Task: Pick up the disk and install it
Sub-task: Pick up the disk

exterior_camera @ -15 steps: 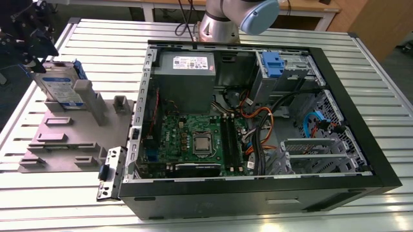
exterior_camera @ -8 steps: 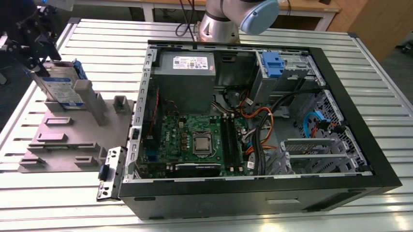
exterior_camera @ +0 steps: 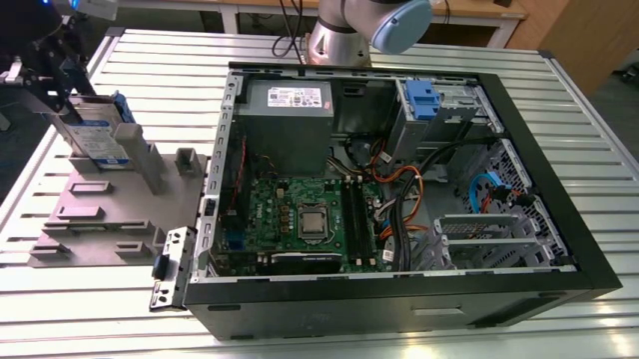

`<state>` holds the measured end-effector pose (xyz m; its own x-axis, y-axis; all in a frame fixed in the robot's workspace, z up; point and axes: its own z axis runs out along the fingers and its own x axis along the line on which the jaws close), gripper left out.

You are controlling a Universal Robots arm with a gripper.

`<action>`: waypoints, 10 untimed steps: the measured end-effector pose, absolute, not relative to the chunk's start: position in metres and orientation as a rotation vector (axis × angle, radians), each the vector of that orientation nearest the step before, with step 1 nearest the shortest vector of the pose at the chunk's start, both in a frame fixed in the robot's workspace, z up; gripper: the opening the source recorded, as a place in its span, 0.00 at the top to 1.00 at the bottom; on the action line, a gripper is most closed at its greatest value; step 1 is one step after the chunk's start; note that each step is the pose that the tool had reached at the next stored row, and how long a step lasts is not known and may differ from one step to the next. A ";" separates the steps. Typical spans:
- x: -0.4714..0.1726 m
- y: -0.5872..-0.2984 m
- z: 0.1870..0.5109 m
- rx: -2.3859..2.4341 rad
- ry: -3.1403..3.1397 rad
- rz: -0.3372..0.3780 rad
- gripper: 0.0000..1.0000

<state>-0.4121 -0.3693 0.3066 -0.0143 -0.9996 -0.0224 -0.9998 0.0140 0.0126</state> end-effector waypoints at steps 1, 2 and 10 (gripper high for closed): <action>-0.412 -0.369 0.306 -2.202 2.227 0.044 0.41; -0.412 -0.369 0.306 -2.199 2.220 0.054 0.41; -0.412 -0.368 0.302 -2.194 2.211 0.068 0.41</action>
<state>-0.4123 -0.3683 0.3023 -0.0081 -0.9988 -0.0492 -0.9999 0.0074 0.0129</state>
